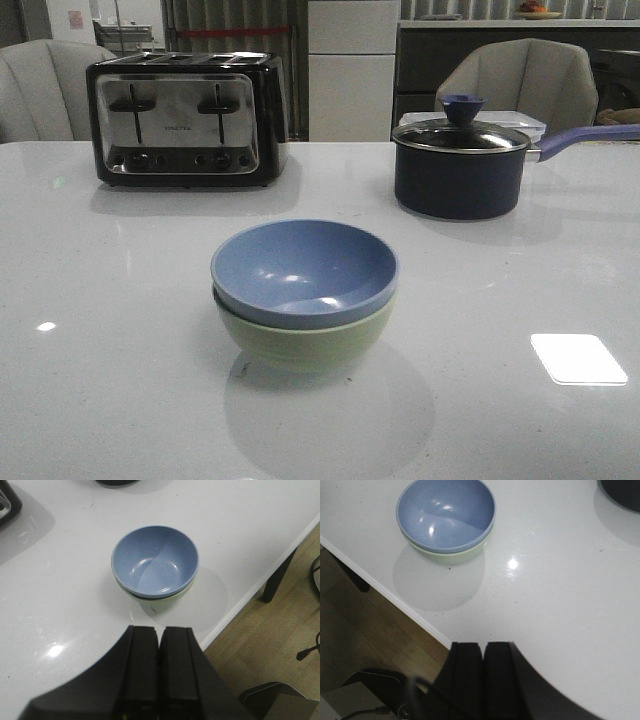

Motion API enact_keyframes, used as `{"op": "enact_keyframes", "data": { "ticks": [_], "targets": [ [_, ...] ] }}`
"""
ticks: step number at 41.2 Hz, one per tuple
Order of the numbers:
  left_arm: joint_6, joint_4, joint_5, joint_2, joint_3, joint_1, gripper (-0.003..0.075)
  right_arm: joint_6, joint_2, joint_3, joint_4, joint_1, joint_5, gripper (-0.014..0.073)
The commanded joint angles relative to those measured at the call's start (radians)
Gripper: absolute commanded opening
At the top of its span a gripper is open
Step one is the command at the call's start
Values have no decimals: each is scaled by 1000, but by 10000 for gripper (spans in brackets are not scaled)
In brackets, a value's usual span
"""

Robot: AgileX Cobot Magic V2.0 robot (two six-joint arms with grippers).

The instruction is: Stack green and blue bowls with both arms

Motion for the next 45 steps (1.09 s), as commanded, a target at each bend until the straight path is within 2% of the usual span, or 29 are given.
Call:
{"op": "enact_keyframes", "data": {
  "ticks": [1, 16, 20, 26, 36, 41, 45],
  "targets": [
    [-10, -7, -75, -3, -29, -6, 93, 0, -2, -28, -2, -4, -70, 52],
    [-10, -7, -78, -3, -27, -6, 93, 0, -2, -28, -2, -4, -70, 52],
    [-10, 42, -85, -42, -19, 25, 93, 0, -2, -28, -2, -4, -70, 52],
    [-5, 44, -219, -149, 75, 197, 93, 0, -2, -28, -2, -4, -70, 52],
    [-5, 4, -552, -402, 387, 476, 93, 0, -2, -28, -2, -4, -70, 52],
    [-5, -23, -659, -519, 535, 562, 93, 0, -2, -28, -2, -4, -70, 52],
    [-5, -33, -689, -600, 620, 621, 93, 0, -2, -28, -2, -4, -70, 52]
  ]
}}
